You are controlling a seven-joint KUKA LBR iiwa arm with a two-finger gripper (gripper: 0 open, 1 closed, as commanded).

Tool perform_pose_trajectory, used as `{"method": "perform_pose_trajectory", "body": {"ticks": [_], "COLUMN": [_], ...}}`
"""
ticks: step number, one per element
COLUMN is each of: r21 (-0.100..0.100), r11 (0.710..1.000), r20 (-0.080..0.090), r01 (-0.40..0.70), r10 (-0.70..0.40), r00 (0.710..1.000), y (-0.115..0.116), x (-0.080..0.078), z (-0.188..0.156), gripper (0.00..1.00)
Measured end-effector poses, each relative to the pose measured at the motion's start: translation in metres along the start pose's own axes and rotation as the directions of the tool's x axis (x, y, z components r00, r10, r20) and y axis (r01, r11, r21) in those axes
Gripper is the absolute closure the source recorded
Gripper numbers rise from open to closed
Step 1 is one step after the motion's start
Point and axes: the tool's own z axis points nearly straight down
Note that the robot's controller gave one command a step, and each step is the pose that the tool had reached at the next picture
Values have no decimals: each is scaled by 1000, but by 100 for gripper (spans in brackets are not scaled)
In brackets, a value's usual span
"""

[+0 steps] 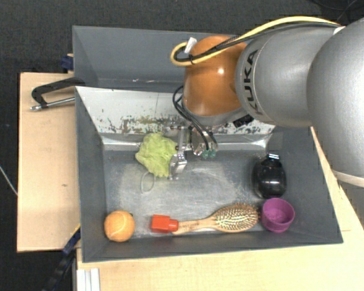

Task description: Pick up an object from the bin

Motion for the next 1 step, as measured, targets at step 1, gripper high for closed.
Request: {"method": "perform_pose_trajectory", "body": {"ticks": [1], "r21": [1], "r11": [1000], "r20": [23], "r01": [19], "r10": [-19], "r00": [1000], "y": [28], "x": [-12], "z": [63], "gripper": [0]}}
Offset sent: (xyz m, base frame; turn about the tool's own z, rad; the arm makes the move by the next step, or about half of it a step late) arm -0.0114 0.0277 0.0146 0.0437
